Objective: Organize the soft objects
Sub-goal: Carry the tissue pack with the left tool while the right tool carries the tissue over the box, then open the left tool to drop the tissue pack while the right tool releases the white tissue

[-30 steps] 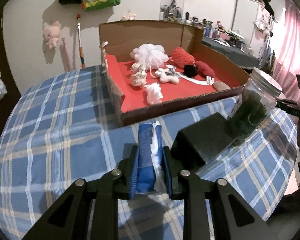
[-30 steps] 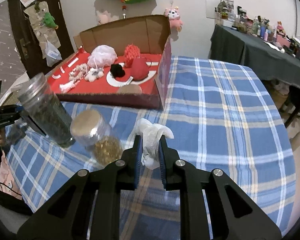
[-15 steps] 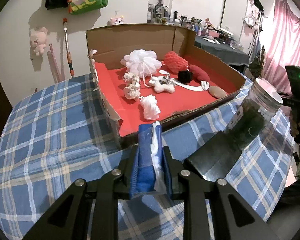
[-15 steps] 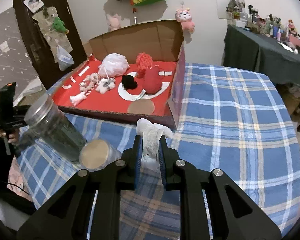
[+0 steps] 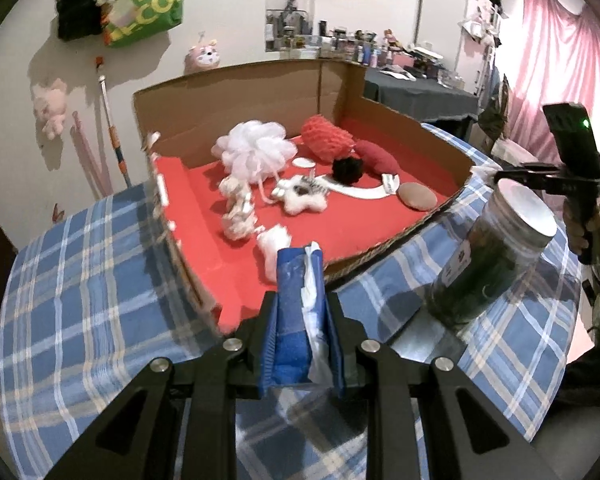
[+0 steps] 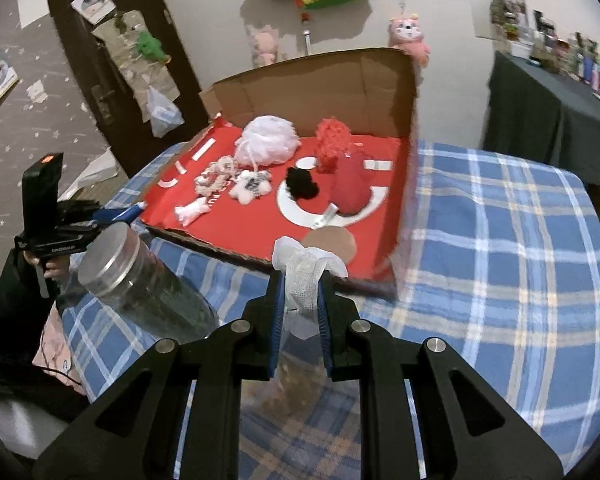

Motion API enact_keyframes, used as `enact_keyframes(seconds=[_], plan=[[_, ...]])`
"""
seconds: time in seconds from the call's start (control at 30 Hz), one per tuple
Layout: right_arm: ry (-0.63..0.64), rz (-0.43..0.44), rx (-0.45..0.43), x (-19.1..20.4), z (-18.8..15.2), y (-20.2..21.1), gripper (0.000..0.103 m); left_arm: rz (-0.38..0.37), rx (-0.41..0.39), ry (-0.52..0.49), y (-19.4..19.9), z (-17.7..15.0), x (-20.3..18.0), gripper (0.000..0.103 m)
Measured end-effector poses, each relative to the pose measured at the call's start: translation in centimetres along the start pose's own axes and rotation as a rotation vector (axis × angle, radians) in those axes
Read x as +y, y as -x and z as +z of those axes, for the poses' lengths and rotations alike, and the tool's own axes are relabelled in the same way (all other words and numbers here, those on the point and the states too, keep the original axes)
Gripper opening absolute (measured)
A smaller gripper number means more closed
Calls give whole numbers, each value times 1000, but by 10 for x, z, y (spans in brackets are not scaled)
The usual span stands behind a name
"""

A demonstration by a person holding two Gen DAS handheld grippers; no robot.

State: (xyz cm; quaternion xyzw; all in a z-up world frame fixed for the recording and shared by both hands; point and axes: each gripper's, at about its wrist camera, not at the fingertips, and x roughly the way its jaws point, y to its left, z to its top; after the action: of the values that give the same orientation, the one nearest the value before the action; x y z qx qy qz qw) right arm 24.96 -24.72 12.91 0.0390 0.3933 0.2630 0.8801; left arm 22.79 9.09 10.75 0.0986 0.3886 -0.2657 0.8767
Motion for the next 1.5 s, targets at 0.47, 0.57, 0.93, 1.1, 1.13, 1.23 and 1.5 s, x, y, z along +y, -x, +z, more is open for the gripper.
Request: enact_keyframes(seconds=[0.47, 0.57, 0.93, 1.1, 1.13, 1.23, 1.5], plan=[[119, 109, 221, 31, 74, -88, 15, -99, 136, -53, -71, 77, -34, 25], [117, 106, 295, 29, 83, -111, 15, -97, 184, -48, -90, 87, -38, 25], [105, 75, 404, 23, 91, -150, 16, -83, 283, -19, -127, 95, -34, 26], [86, 65, 445, 21, 93, -158, 16, -72, 317, -6, -138, 94, -31, 26], [83, 61, 454, 21, 93, -160, 16, -73, 319, -2, -139, 94, -30, 26], [80, 48, 476, 21, 92, -166, 16, -76, 326, 7, -142, 94, -29, 26], [71, 31, 496, 21, 91, -170, 21, -70, 318, 19, -140, 94, -24, 44]])
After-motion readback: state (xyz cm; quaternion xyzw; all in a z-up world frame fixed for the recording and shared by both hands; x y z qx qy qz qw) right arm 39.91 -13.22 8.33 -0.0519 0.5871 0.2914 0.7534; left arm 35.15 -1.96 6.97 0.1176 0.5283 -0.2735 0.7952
